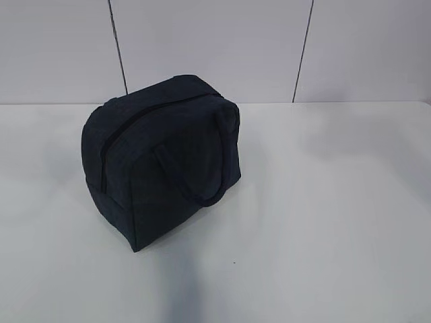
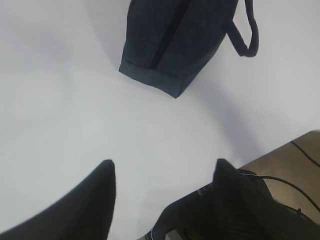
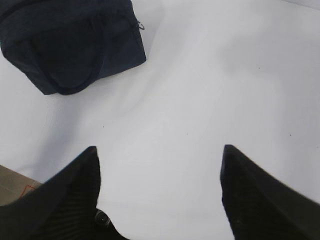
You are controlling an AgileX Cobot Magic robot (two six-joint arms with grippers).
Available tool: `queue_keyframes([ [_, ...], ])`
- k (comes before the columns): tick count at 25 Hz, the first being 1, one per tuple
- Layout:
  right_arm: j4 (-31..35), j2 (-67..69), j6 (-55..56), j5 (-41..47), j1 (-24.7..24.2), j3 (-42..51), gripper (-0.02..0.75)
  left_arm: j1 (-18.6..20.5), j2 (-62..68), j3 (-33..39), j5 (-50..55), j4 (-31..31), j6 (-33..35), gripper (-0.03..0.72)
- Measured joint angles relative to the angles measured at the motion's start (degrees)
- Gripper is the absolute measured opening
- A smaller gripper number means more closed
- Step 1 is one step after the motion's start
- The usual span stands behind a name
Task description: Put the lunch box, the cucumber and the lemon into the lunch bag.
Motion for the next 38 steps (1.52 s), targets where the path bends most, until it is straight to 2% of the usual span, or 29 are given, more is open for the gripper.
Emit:
queue_keyframes([
  [10,-1.75,-29.69,0.21,-1.34,0.00,24.64,0.566,0.00,-25.98,20.33,-2.89,0.82,0.00,0.442],
  [18,-7.43,-44.45,0.21,-2.78,0.00,41.22,0.566,0.00,-39.08,34.39,-6.66,3.55,0.00,0.442],
  [23,-9.10,-46.72,0.21,-5.19,0.00,46.95,0.566,0.00,-41.47,35.82,-8.86,3.94,0.00,0.442],
  [38,-9.23,-46.72,0.21,-6.37,0.00,47.42,0.566,0.00,-41.59,36.80,-8.83,6.67,0.00,0.424],
])
